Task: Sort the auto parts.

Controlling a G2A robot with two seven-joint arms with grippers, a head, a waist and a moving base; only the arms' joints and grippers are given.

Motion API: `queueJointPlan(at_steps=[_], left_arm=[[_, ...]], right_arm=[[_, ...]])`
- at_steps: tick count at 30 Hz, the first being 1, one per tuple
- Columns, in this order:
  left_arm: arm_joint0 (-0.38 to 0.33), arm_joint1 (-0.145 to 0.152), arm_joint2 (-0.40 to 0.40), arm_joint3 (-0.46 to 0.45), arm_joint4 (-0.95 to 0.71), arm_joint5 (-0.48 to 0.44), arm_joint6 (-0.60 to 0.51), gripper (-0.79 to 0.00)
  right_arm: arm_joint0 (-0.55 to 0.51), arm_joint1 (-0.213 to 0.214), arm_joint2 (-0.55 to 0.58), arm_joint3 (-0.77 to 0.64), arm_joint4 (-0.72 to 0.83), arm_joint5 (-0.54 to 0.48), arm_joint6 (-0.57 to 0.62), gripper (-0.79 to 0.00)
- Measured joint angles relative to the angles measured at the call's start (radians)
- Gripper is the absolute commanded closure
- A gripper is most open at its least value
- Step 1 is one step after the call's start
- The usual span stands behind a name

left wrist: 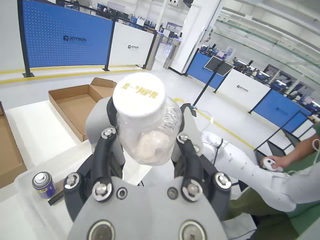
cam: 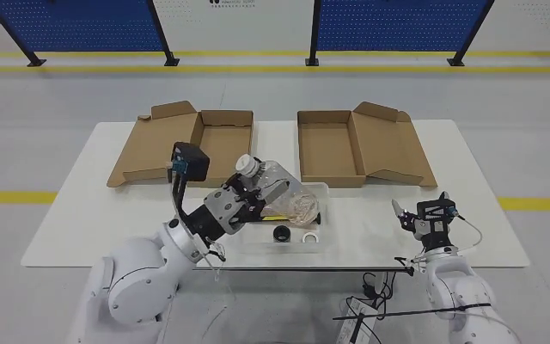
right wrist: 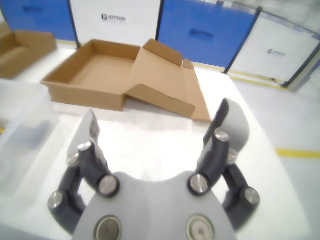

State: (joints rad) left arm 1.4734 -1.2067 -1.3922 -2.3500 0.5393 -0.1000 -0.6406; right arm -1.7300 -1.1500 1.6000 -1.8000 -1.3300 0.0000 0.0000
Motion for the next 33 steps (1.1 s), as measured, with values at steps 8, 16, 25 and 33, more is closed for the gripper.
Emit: queueJointPlan(at_steps=[8,16,25,33], left_arm=[[0.010,0.007,-0.018,0.000,0.005,-0.023,-0.007,0.000],[0.011,0.011,-0.012,0.000,0.053,-0.015,0.007,0.000],[0.005,0.017,0.004,0.000,0.154,-0.021,0.027,0.000],[0.006,0.018,0.049,0.002,0.315,0.015,0.066,0.000]], right_arm=[[0.000,0.000,0.000,0.000,0.000,0.000,0.000,-0.785],[0.000,0.000,0.000,0.000,0.000,0.000,0.000,-0.785],[0.000,0.000,0.000,0.000,0.000,0.000,0.000,-0.785],[0.000,0.000,0.000,0.000,0.000,0.000,0.000,-0.785]])
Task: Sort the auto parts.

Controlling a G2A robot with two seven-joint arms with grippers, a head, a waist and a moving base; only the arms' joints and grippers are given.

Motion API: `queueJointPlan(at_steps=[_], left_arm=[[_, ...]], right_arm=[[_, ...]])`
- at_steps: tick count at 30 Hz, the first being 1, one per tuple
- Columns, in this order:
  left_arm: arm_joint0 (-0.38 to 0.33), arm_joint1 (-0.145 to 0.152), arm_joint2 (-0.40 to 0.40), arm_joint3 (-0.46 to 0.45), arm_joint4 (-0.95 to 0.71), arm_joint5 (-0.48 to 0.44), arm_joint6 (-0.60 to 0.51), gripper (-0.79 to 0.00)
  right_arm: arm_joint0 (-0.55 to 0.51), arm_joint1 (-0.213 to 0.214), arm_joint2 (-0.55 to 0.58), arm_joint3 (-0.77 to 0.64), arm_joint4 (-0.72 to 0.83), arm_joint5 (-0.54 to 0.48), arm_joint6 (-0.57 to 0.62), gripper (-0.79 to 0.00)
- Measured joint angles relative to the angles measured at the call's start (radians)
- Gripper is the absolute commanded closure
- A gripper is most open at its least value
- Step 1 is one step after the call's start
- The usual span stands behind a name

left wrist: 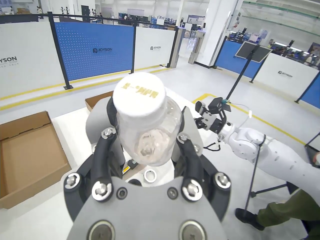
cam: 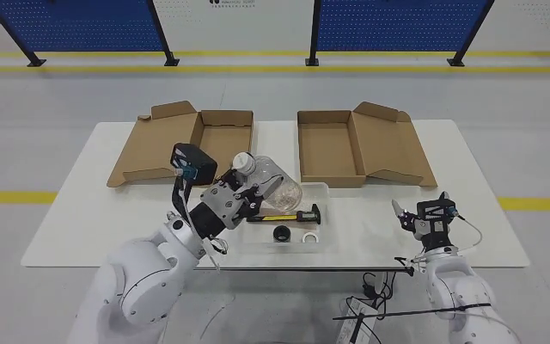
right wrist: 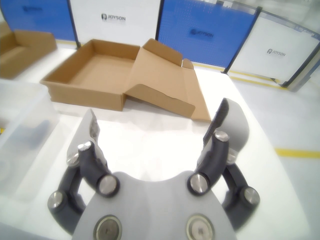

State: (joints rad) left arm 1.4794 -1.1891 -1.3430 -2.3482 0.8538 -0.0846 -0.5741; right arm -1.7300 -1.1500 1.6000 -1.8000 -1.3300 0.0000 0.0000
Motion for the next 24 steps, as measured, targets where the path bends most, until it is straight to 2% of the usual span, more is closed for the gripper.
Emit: queueJointPlan(at_steps=[6,13,19,24], left_arm=[[-0.045,-0.003,0.038,0.105,0.111,0.007,0.059,0.000],[-0.118,-0.012,0.083,0.233,0.215,0.091,0.081,0.000],[-0.151,-0.021,0.107,0.275,0.248,0.168,0.078,0.000],[-0.150,-0.021,0.107,0.275,0.246,0.168,0.078,0.000]], right_arm=[[0.000,0.000,0.000,0.000,0.000,0.000,0.000,-0.785],[0.000,0.000,0.000,0.000,0.000,0.000,0.000,-0.785],[0.000,0.000,0.000,0.000,0.000,0.000,0.000,-0.785],[0.000,0.000,0.000,0.000,0.000,0.000,0.000,-0.785]])
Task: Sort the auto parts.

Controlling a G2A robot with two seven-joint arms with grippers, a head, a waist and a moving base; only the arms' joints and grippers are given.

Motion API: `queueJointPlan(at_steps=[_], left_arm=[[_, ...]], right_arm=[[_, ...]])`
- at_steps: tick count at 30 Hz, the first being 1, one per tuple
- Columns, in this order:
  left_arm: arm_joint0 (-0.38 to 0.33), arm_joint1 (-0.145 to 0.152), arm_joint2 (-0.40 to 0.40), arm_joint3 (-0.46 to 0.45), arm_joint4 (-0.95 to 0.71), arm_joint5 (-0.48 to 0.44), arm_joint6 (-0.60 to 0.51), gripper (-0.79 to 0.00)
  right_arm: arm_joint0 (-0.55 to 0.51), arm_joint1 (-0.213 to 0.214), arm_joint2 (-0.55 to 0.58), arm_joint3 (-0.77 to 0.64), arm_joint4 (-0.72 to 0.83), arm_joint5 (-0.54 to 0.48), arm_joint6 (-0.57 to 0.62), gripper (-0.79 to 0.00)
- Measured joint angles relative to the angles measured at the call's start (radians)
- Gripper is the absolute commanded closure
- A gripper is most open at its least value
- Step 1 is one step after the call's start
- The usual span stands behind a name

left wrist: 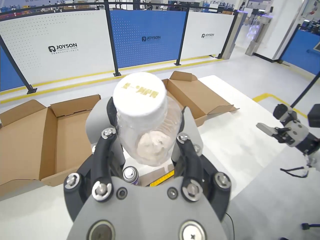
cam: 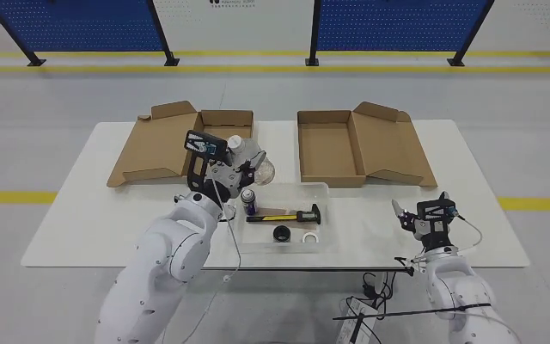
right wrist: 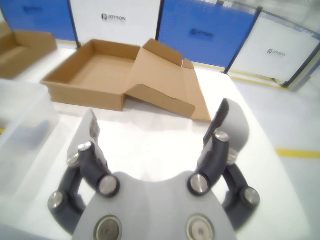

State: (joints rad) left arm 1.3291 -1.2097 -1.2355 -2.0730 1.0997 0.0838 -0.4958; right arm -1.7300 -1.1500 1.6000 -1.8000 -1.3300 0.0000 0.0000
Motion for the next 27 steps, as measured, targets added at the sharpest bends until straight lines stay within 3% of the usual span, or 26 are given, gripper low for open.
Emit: queueJointPlan(at_steps=[12,27], left_arm=[[-0.007,-0.002,0.001,0.014,0.001,0.001,0.009,0.000],[-0.264,-0.037,0.097,0.306,0.118,0.131,-0.104,0.000]], right_arm=[[0.000,0.000,0.000,0.000,0.000,0.000,0.000,-0.785],[0.000,0.000,0.000,0.000,0.000,0.000,0.000,-0.785]])
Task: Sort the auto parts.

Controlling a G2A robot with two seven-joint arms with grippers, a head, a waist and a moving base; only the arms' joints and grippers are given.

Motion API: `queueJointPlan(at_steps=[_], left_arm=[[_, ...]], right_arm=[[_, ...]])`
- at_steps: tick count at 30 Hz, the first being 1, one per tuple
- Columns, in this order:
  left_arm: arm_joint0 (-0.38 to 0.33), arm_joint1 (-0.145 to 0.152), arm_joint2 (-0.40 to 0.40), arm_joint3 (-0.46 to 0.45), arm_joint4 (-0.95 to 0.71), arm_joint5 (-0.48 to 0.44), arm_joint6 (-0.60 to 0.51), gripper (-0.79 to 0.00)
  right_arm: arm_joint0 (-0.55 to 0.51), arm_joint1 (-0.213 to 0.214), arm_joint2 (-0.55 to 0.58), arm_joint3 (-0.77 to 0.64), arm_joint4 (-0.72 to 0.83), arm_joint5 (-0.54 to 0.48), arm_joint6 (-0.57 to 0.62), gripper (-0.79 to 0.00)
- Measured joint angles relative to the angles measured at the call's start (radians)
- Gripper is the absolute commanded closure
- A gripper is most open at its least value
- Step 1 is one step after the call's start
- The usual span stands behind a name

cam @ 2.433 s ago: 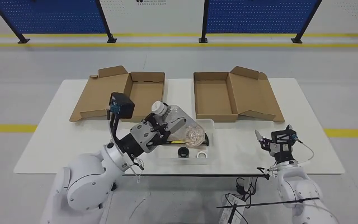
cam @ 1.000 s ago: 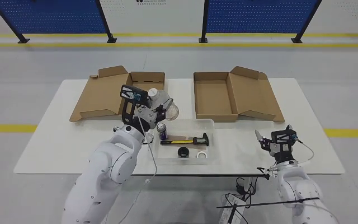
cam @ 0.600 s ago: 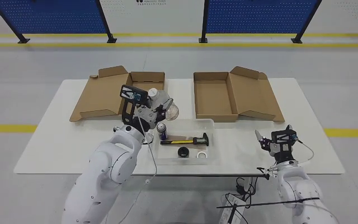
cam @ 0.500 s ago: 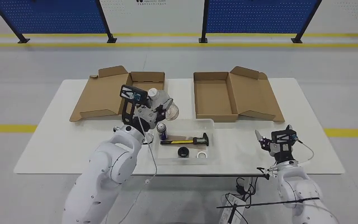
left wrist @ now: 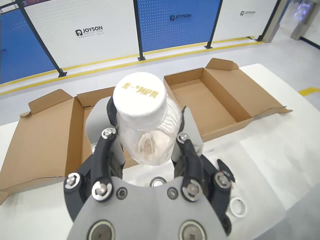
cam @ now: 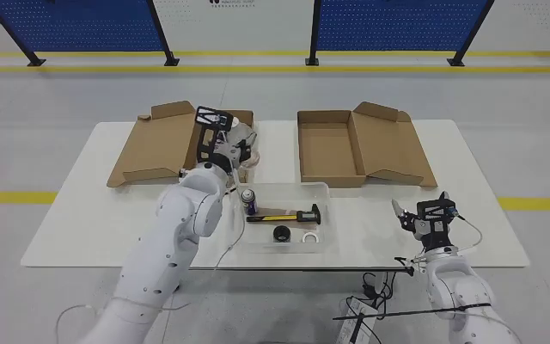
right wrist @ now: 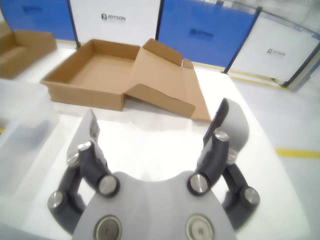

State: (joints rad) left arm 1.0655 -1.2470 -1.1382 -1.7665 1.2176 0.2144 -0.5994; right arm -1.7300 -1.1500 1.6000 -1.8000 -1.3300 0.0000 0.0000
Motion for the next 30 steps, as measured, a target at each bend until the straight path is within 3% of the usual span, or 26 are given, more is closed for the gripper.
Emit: queueJointPlan(at_steps=[7,19,30], left_arm=[[-0.068,-0.014,0.034,0.135,0.052,0.022,-0.031,0.000],[-0.116,-0.033,0.050,0.293,0.091,0.012,0.010,0.000],[-0.129,-0.037,0.048,0.325,0.083,0.014,0.025,0.000]], right_arm=[[0.000,0.000,0.000,0.000,0.000,0.000,0.000,-0.785],[0.000,0.000,0.000,0.000,0.000,0.000,0.000,-0.785],[0.000,0.000,0.000,0.000,0.000,0.000,0.000,-0.785]])
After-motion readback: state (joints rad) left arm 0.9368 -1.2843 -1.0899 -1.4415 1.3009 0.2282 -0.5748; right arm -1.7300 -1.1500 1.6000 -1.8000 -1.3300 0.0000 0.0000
